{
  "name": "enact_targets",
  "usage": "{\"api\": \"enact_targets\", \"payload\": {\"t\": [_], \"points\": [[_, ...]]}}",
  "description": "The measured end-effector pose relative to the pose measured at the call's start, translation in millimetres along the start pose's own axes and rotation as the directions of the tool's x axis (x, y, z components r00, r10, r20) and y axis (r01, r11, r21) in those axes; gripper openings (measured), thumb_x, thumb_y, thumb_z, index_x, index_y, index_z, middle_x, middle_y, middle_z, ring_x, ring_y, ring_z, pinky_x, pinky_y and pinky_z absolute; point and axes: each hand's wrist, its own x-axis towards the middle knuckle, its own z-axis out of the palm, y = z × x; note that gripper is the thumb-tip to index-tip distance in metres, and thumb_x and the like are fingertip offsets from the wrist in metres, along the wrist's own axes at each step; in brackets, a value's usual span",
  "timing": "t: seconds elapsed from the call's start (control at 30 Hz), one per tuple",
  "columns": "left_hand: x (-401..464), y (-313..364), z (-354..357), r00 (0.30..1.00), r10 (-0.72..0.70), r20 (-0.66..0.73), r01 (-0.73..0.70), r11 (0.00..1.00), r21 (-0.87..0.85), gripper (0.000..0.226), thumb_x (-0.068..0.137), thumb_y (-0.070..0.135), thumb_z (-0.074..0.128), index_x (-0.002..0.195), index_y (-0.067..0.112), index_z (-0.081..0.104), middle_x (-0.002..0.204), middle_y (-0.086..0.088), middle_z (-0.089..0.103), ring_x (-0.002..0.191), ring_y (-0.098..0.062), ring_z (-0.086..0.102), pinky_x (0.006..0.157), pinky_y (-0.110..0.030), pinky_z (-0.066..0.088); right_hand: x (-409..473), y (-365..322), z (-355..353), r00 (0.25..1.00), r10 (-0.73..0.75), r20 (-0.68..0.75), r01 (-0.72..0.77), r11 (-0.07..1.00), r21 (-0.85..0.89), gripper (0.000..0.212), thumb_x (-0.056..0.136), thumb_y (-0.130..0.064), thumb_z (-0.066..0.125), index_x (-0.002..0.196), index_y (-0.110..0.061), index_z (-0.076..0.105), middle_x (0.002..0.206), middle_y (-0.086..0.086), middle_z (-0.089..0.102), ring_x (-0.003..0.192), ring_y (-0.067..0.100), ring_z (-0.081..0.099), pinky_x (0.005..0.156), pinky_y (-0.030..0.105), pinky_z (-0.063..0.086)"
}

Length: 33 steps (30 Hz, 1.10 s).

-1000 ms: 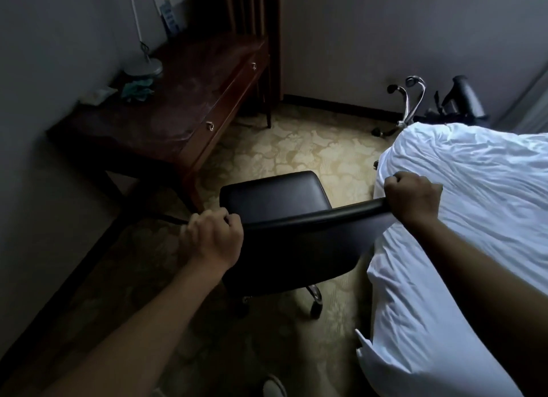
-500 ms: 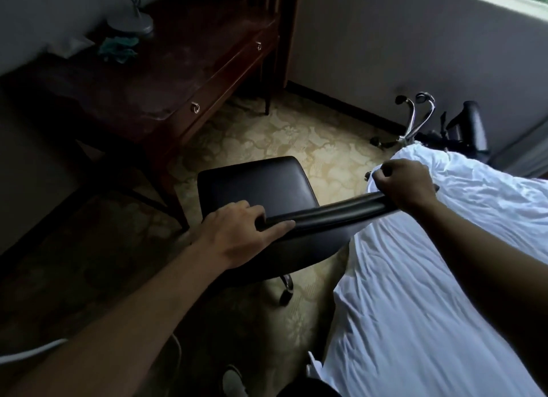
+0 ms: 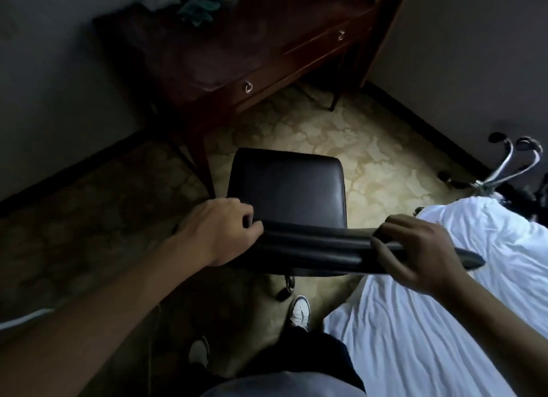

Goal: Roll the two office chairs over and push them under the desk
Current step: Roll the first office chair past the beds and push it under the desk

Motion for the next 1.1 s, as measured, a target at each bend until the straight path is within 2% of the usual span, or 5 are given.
{"api": "enact_targets", "payload": {"t": [0.23, 0.4, 0.57, 0.93, 1.1], "points": [[-10, 25, 23, 0.993, -0.109, -0.05, 0.108, 0.994, -0.018, 0.029, 0.09, 0.049, 0.051, 0.069, 0.031, 0.058, 0.074, 0.013, 0.052, 0.067, -0.002, 0.049, 0.053, -0.024, 0.03, 0, 29, -10, 0.999, 0.006, 0.043, -0.004, 0.998, -0.061, 0.028, 0.085, -0.026, 0.043, 0.059, -0.017, 0.039, 0.054, -0.004, 0.039, 0.044, 0.024, 0.04, 0.043, 0.032, 0.033], [-16, 59, 35, 0.986, -0.129, -0.108, 0.117, 0.987, -0.109, 0.026, 0.092, 0.041, 0.051, 0.07, 0.029, 0.06, 0.069, 0.009, 0.054, 0.064, -0.007, 0.054, 0.055, -0.032, 0.043, -4, 54, -22, 1.0, 0.001, 0.002, -0.001, 0.995, -0.099, 0.03, 0.085, -0.024, 0.044, 0.059, -0.009, 0.049, 0.053, 0.003, 0.049, 0.045, 0.027, 0.047, 0.044, 0.032, 0.034], [-26, 96, 43, 0.919, -0.116, -0.376, 0.1, 0.993, -0.061, 0.029, 0.087, 0.03, 0.044, 0.066, 0.015, 0.057, 0.062, 0.001, 0.053, 0.053, -0.017, 0.05, 0.047, -0.027, 0.034, -13, 66, -24, 0.994, 0.012, -0.112, -0.029, 0.989, -0.146, 0.028, 0.086, -0.02, 0.044, 0.062, -0.008, 0.05, 0.054, 0.004, 0.048, 0.047, 0.027, 0.047, 0.047, 0.032, 0.034], [9, 136, 53, 0.858, -0.262, -0.441, 0.228, 0.965, -0.129, 0.028, 0.083, 0.037, 0.045, 0.063, 0.02, 0.055, 0.06, 0.006, 0.052, 0.055, -0.018, 0.052, 0.048, -0.026, 0.03, 28, 119, -39, 0.979, -0.169, -0.117, 0.158, 0.983, -0.098, 0.034, 0.088, -0.018, 0.041, 0.058, -0.006, 0.054, 0.052, 0.005, 0.048, 0.044, 0.029, 0.047, 0.043, 0.034, 0.036], [34, 157, 56, 0.792, -0.344, -0.505, 0.288, 0.939, -0.187, 0.027, 0.082, 0.035, 0.047, 0.062, 0.02, 0.053, 0.058, 0.008, 0.051, 0.054, -0.016, 0.05, 0.046, -0.028, 0.039, 55, 151, -52, 0.965, -0.257, -0.056, 0.256, 0.966, -0.037, 0.033, 0.087, -0.017, 0.041, 0.059, -0.006, 0.056, 0.052, 0.003, 0.047, 0.042, 0.026, 0.045, 0.041, 0.034, 0.038]]}}
